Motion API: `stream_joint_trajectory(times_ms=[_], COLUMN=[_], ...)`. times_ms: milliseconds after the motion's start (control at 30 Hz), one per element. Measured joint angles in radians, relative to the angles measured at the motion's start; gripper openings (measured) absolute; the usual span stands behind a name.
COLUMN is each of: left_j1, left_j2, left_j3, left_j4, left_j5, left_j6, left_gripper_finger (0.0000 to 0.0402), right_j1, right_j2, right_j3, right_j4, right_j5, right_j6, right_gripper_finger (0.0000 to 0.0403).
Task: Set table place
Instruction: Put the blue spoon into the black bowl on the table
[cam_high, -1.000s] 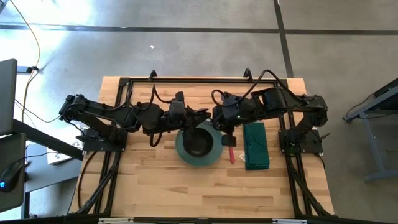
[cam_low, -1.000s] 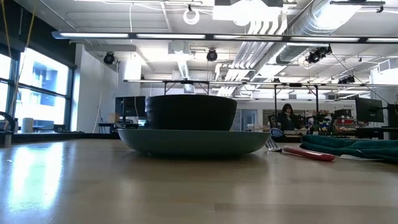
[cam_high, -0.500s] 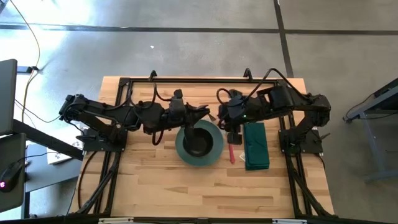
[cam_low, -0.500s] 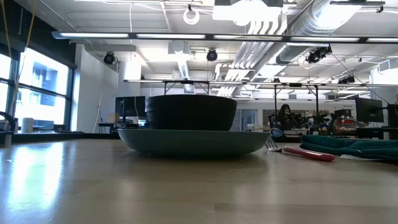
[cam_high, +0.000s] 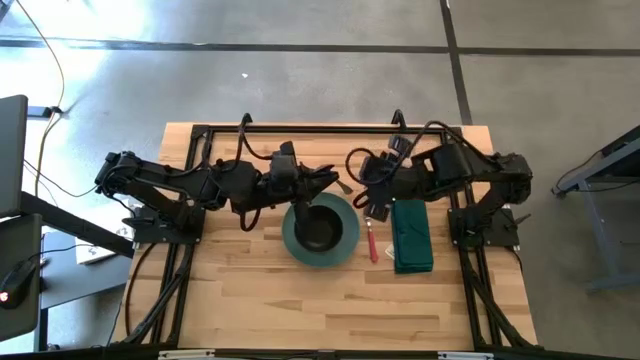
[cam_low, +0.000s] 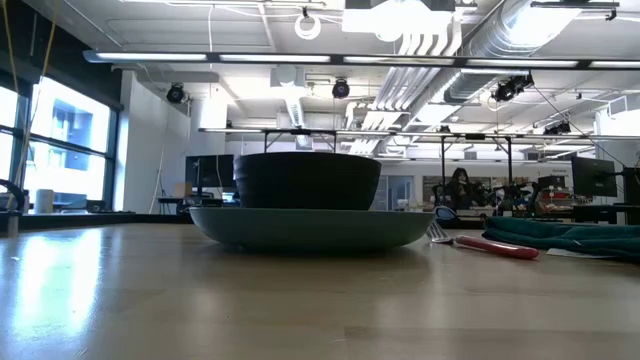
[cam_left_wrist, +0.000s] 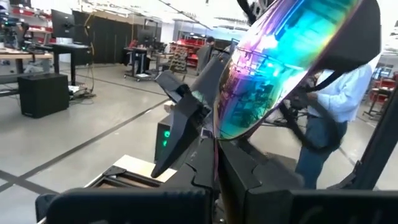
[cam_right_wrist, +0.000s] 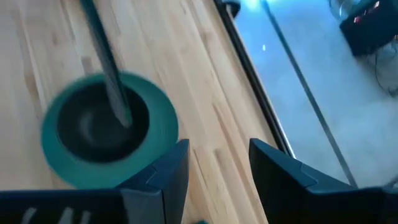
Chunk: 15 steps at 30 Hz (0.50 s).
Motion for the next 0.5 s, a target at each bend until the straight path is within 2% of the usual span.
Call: stream_joint_trajectory(times_ms=[133,233,367,500], left_j1=[0.0,0.0,0.0,0.0], left_j2=[0.0,0.0,0.0,0.0], left_j3=[0.0,0.0,0.0,0.0], left_j4=[-0.001,-0.002,-0.002,-0.002], left_j5=[0.004,0.021,0.046,0.047], left_j6=[-0.005,-0.005,-0.005,-0.007], left_gripper_finger=[0.0,0.0,0.0,0.0], right_j1=[0.035,0.056,0.09,0.129], right_j2=[-0.065,-0.171,-0.383,-0.608], right_j3=[-0.064,-0.188,-0.485,-0.851], right_j4=[0.129,0.236,0.472,0.893], right_j5=[0.066,0.1,0.085,0.016], right_j6=[-0.025,-0.012,0.034,0.019], right_gripper_finger=[0.0158,0.0158,0.0158,0.0158])
